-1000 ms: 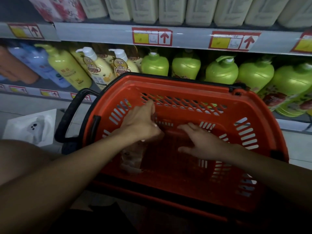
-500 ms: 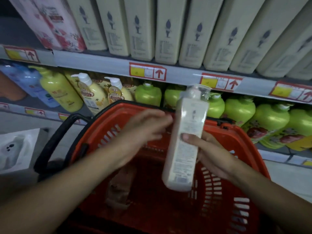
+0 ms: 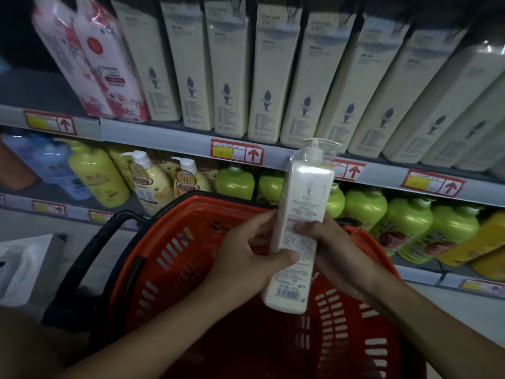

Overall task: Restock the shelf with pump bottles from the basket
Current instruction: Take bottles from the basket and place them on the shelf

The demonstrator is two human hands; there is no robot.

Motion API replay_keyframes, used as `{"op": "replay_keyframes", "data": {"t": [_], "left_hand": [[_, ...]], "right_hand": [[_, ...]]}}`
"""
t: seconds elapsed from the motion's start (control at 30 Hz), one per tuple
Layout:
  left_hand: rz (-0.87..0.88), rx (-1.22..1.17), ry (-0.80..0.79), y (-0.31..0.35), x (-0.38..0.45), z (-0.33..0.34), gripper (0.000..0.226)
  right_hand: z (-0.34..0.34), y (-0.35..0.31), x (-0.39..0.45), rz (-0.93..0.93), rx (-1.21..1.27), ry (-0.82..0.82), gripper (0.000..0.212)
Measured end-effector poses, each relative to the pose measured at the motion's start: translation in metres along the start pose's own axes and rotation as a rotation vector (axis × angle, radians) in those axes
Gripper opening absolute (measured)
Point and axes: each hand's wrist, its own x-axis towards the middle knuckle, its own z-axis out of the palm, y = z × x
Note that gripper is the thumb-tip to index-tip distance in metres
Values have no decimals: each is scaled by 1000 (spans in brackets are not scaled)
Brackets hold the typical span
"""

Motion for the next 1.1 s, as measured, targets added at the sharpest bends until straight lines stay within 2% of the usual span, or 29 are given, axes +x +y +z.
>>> {"op": "replay_keyframes", "data": {"t": [0.13, 0.2, 0.27, 0.37, 0.43, 0.5, 0.53, 0.6, 0.67, 0.73, 0.83, 0.93, 1.03, 1.1], "left_hand": [[74, -50, -97, 18, -6, 5, 67], [119, -67, -157, 21, -7, 14, 79], [138, -73, -126, 26, -8, 22, 89], [39, -231, -104, 36, -1, 14, 58], [-152, -404, -130, 45, 5, -1, 31], [-384, -561, -140, 49, 7, -13, 52], [-429, -596, -137, 49, 7, -16, 65], [-471, -607, -132, 50, 8, -16, 84], [-501, -541, -149, 51, 9, -16, 88], [-452, -416, -122, 46, 10, -13, 82], [-350, -295, -1, 37, 8, -6, 82], [-241, -255, 127, 32, 10, -2, 69], [-156, -246, 75, 32, 11, -5, 63], [-80, -110, 4, 37, 12, -8, 55]], "right_hand": [[7, -18, -16, -75, -140, 72, 62], [20, -29, -24, -142, -296, 131, 61], [28, -35, -31, -191, -411, 138, 60], [27, -46, -37, -218, -394, 92, 53], [19, -50, -36, -166, -288, 36, 57], [16, -45, -35, -79, -188, -18, 51], [16, -39, -35, -22, -149, -57, 50], [23, -26, -37, 99, -51, -170, 64], [31, -18, -40, 148, 35, -285, 66], [35, -18, -43, 140, 48, -282, 55], [31, -18, -44, 114, 54, -184, 40], [27, -23, -41, 98, 48, -89, 39], [26, -29, -37, -15, 8, -5, 37], [22, -37, -37, -108, -31, 32, 40]]}}
